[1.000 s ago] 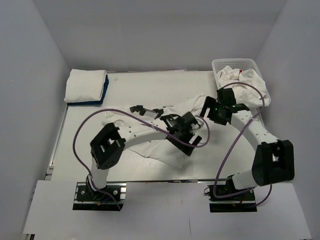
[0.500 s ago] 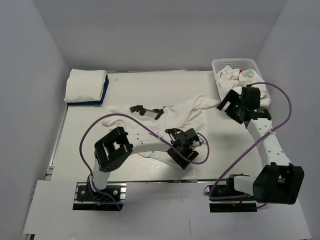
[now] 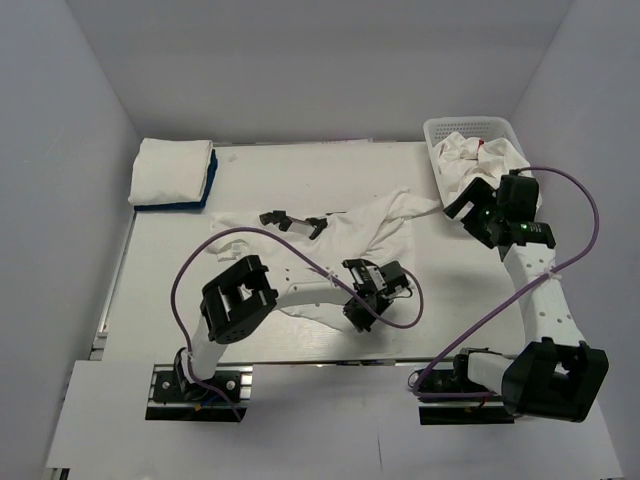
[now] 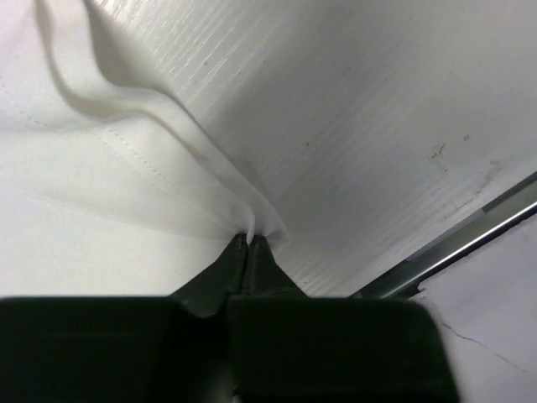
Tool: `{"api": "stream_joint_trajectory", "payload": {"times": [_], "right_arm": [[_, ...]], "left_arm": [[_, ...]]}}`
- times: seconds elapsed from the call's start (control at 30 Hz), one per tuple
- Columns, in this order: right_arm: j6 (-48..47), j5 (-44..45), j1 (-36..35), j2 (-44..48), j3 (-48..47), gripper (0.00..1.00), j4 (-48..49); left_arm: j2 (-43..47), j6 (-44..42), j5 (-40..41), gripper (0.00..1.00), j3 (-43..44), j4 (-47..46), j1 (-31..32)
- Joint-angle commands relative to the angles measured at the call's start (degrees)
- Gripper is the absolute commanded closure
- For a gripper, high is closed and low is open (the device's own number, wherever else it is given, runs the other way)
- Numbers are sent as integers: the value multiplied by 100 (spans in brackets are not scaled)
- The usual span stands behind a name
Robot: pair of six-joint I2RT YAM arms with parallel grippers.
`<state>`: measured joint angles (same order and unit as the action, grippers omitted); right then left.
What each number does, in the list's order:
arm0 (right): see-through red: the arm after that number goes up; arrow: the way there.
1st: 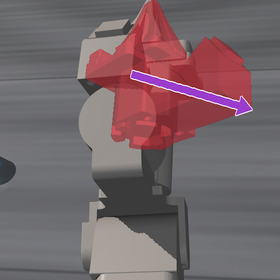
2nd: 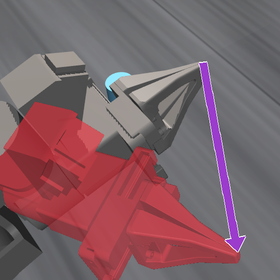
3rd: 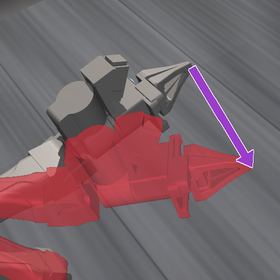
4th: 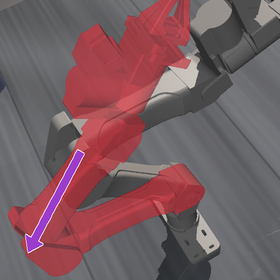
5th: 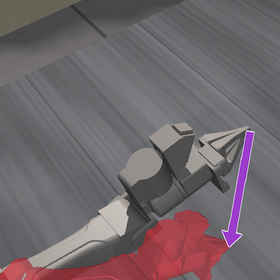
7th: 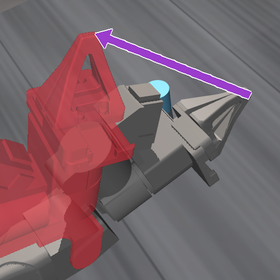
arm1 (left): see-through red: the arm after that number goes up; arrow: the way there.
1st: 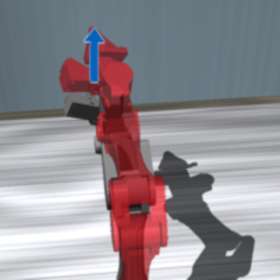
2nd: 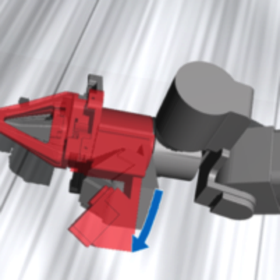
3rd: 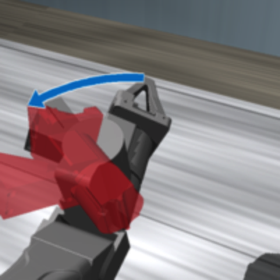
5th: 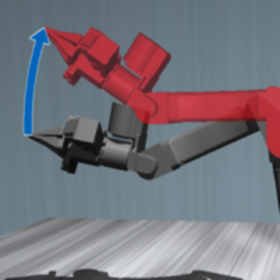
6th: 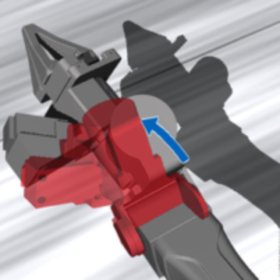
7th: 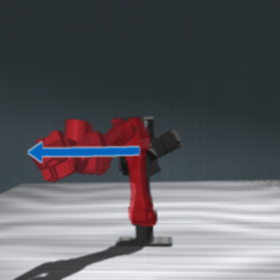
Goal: Fold and stack the t-shirts
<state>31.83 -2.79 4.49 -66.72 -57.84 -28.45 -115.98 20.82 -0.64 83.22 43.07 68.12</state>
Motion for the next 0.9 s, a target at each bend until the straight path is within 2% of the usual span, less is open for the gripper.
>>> {"api": "stream_joint_trajectory", "payload": {"times": [0.0,0.07,0.17,0.27,0.37,0.43,0.53,0.57,0.63,0.8,0.83,0.87], "right_arm": [[86,-134,96,159,-96,10,85],[51,-178,131,159,-69,10,111],[-274,-801,122,203,97,12,356],[-432,-1197,69,282,414,14,630],[-590,-1242,26,388,616,17,735],[-713,-1251,-45,388,643,18,735],[-863,-1443,-220,300,573,18,674],[-915,-1487,-255,256,546,10,691],[-1012,-1602,-343,151,546,10,726],[-1109,-1611,-861,-78,573,10,823],[-1118,-1594,-958,-252,538,10,823],[-1135,-1567,-1002,-341,494,10,806]], "left_arm": [[-213,142,459,100,457,456,201],[-214,264,643,100,581,588,202],[40,519,968,100,476,589,202],[339,810,1687,100,545,913,-25],[699,862,2382,100,756,914,-227],[849,723,2542,100,1064,818,-412],[1034,398,3034,100,1485,625,-860],[1034,318,3435,100,1591,624,-1123],[1034,318,3685,100,1969,554,-1440],[798,-525,3448,100,2408,-193,-2651],[492,-605,3379,100,2644,-194,-2802],[298,-675,3378,100,3230,-98,-2934]]}}
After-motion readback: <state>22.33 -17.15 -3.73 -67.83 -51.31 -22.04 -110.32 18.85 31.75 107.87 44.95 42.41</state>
